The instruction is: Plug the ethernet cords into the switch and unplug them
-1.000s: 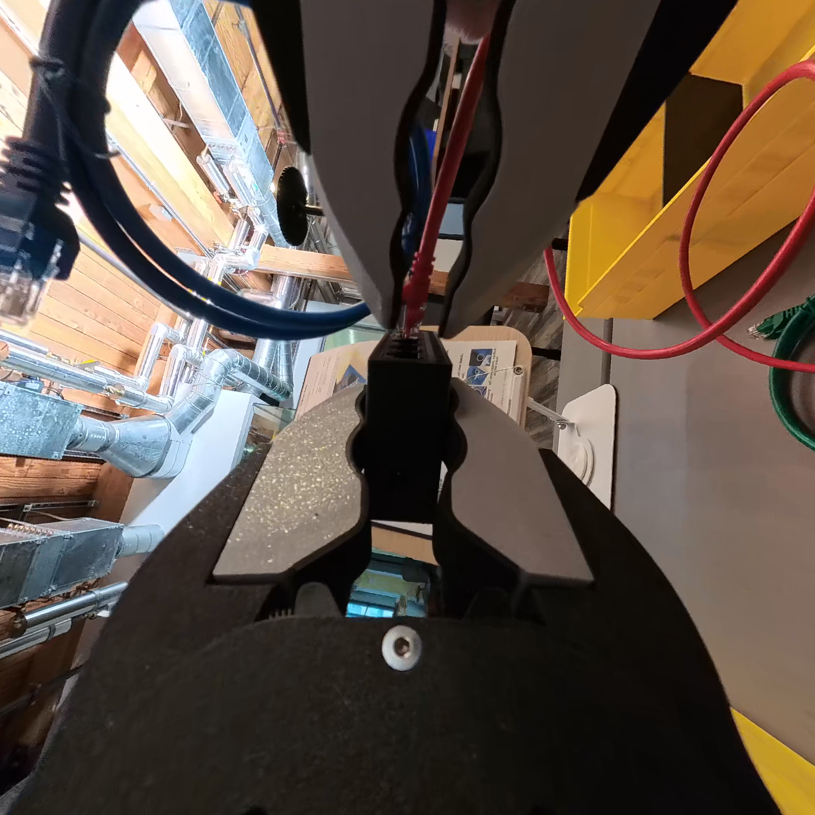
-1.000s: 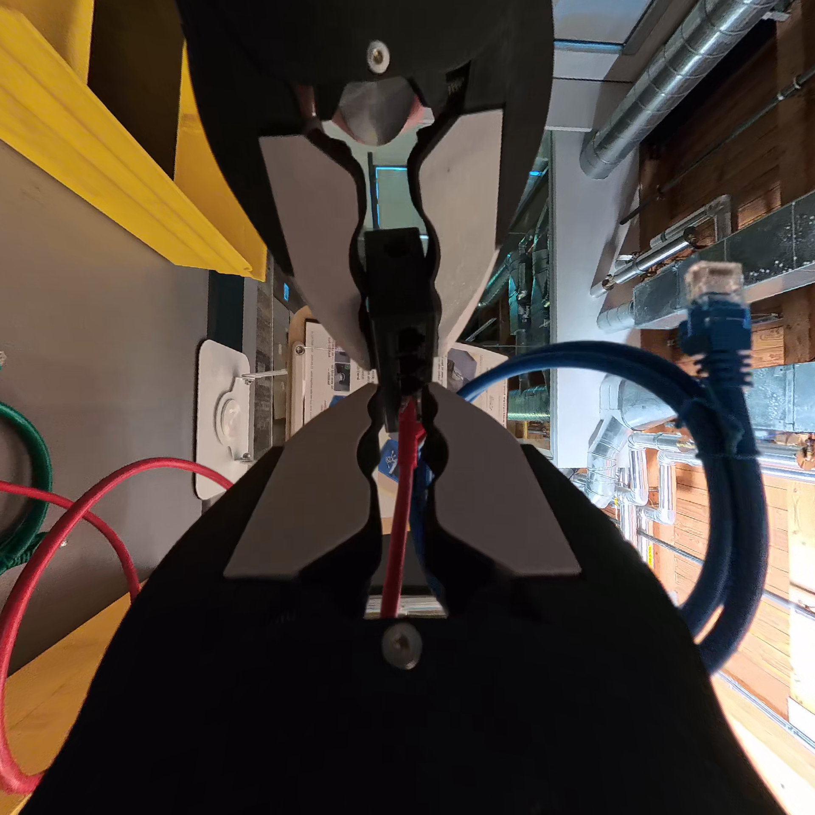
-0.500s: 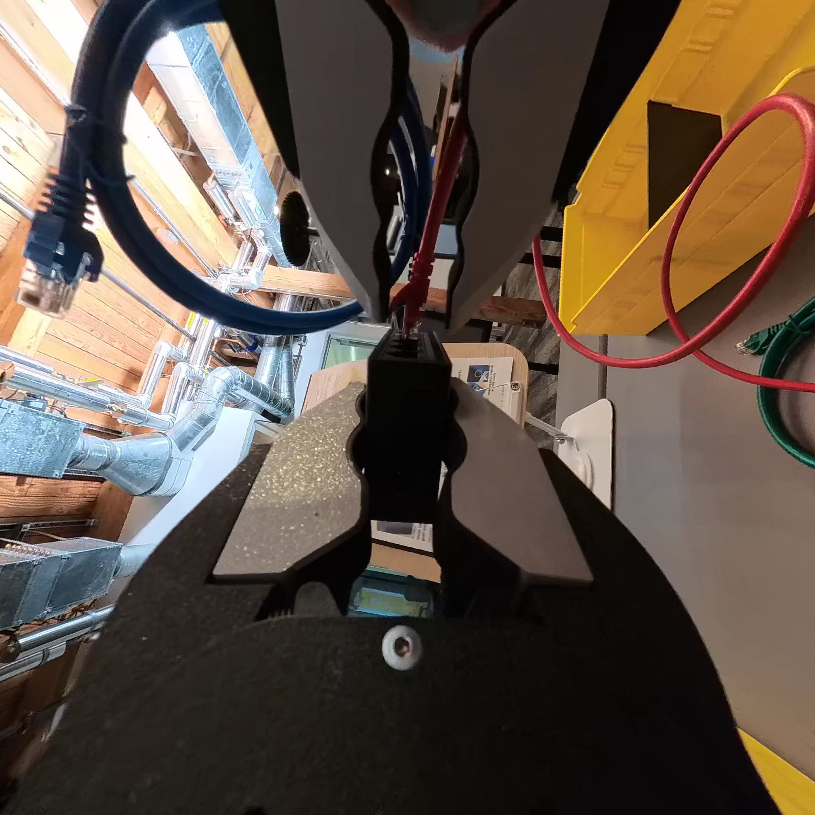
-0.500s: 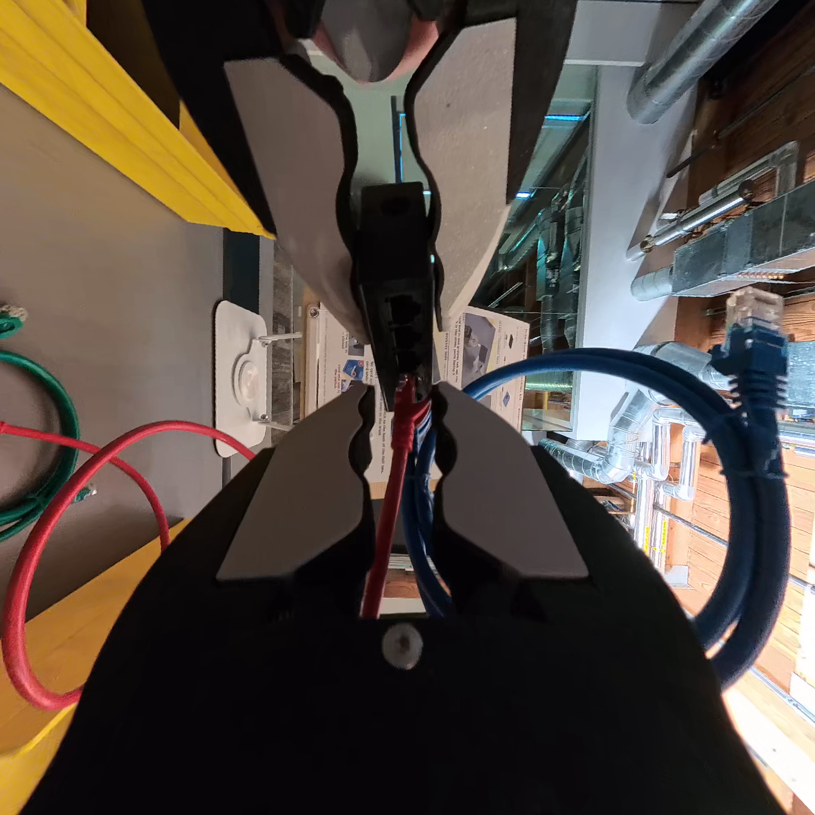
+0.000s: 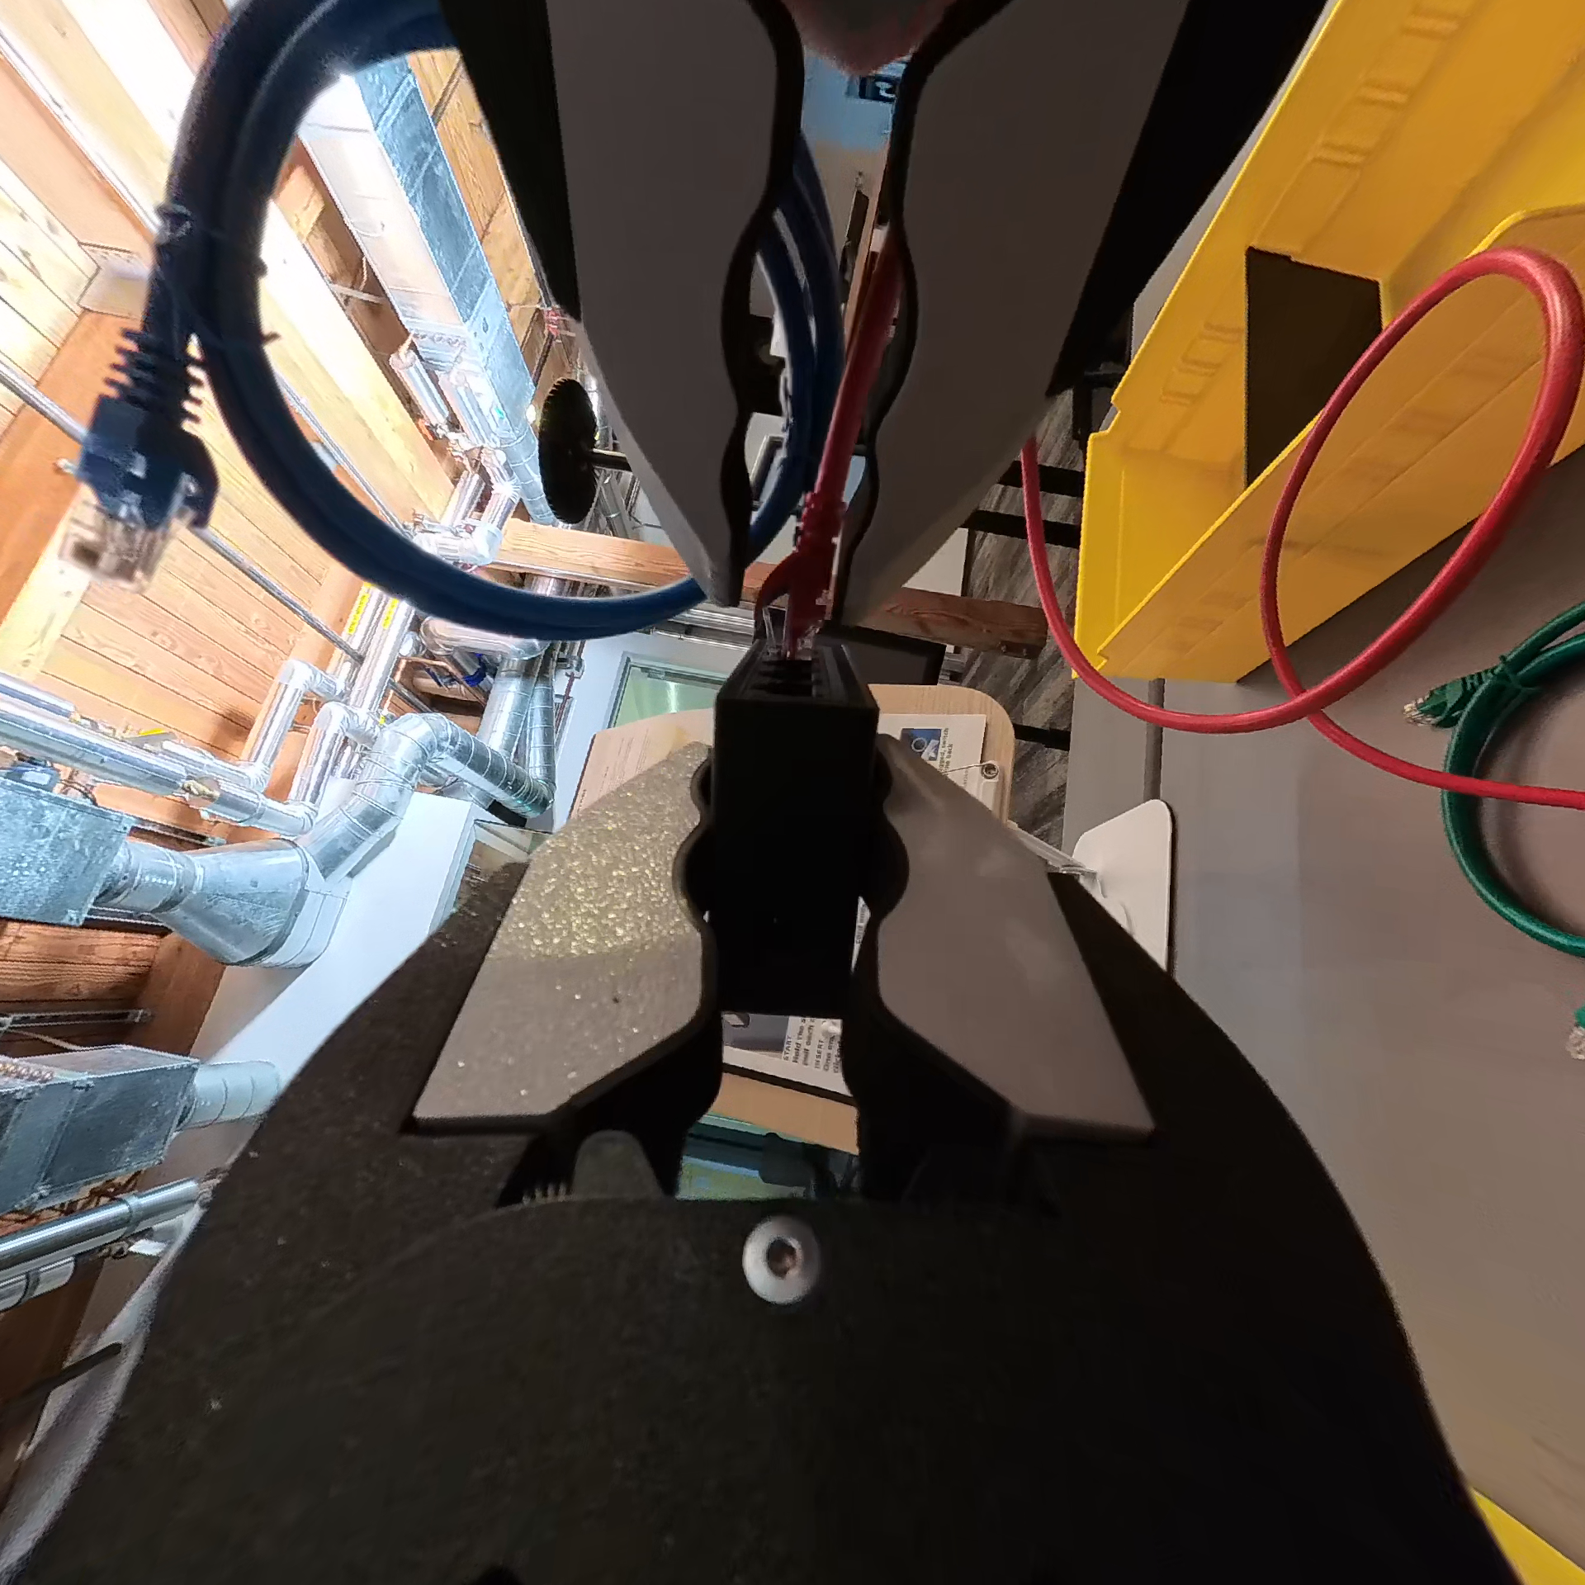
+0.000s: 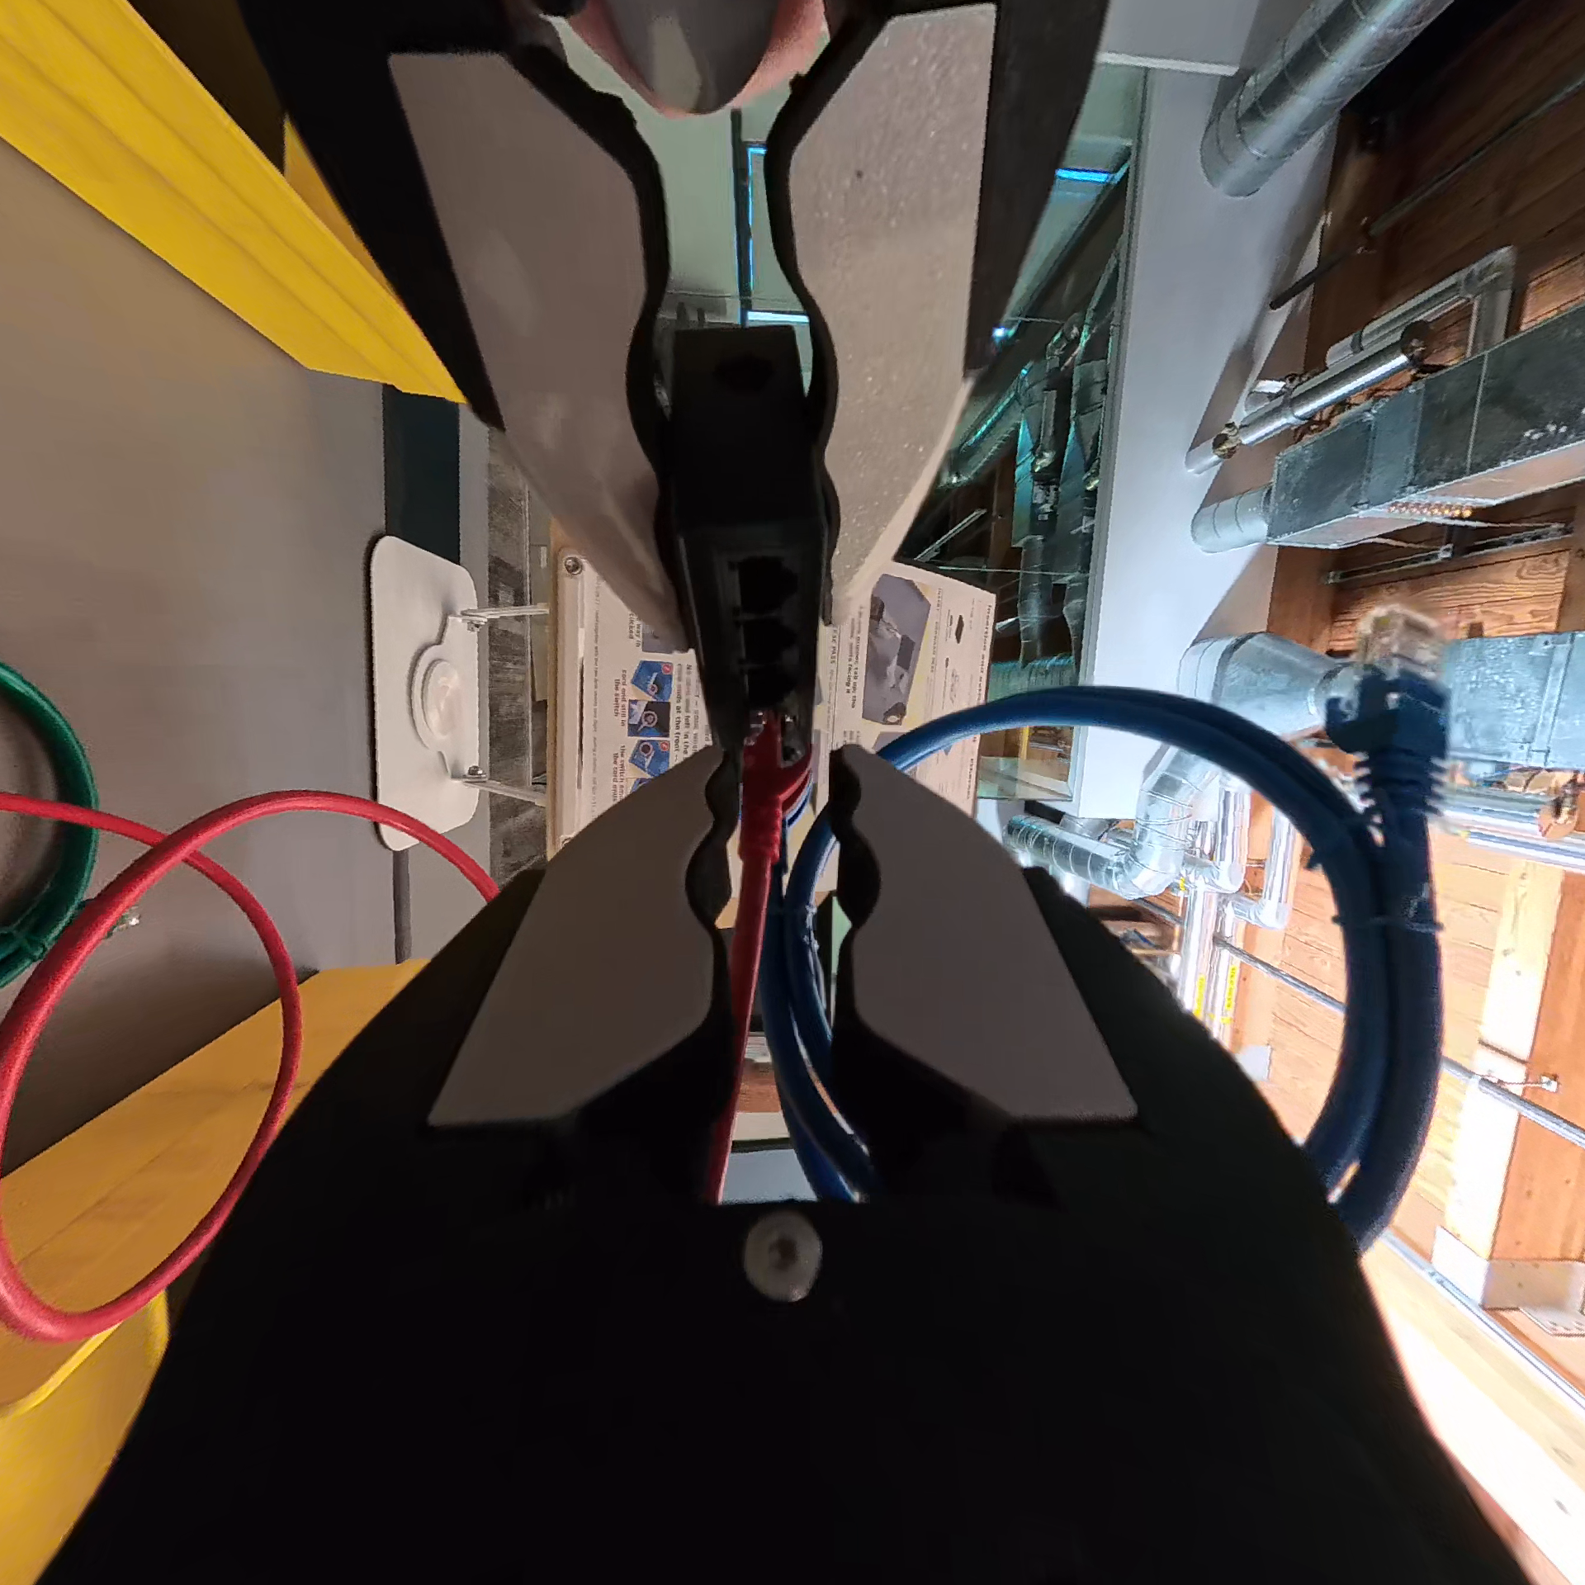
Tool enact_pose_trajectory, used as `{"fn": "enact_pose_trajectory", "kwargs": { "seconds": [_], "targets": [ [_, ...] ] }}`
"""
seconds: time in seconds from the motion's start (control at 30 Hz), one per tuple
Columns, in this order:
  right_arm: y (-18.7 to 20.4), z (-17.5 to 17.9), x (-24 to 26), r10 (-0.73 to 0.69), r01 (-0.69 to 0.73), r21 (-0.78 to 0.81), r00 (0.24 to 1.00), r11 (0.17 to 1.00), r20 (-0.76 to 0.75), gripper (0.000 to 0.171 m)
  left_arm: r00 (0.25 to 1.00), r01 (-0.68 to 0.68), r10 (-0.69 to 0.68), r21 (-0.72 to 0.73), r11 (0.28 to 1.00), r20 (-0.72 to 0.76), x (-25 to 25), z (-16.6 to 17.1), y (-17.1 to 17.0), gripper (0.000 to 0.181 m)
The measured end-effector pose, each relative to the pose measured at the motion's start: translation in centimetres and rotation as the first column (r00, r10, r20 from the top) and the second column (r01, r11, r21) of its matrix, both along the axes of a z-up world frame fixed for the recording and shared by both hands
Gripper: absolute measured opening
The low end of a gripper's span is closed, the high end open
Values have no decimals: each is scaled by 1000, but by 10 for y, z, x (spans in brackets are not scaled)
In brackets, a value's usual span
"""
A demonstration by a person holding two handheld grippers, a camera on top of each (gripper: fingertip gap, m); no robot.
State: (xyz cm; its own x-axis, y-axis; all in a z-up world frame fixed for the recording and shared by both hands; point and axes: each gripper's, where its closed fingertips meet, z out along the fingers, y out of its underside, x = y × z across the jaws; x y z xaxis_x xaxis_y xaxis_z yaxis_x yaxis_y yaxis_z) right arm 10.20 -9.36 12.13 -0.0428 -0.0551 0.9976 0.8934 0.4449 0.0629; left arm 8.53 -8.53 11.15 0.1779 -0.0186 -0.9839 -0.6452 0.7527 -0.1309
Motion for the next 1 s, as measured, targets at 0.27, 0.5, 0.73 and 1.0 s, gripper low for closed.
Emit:
{"fn": "enact_pose_trajectory", "kwargs": {
  "seconds": [0.27, 0.5, 0.73, 1.0],
  "targets": [
    [0, 1, 4, -44, 44, -7, 999, 999, 4, 21, 1000, 11, -11, 10, 1000, 9, 4, 0, -3, 29],
    [-1, -2, 8, -58, 58, 6, 997, 998, 48, 17, 999, 32, -32, 0, 999, 9, 7, -1, -6, 29],
    [-2, -5, 8, -50, 51, -54, 999, 997, 17, 16, 1000, 24, -24, 0, 1000, -13, 9, -4, -7, 29],
    [-2, -8, 7, -5, 7, -68, 1000, 998, 31, 14, 998, 46, -46, 2, 999, -48, 11, -7, -13, 29]
  ]
}}
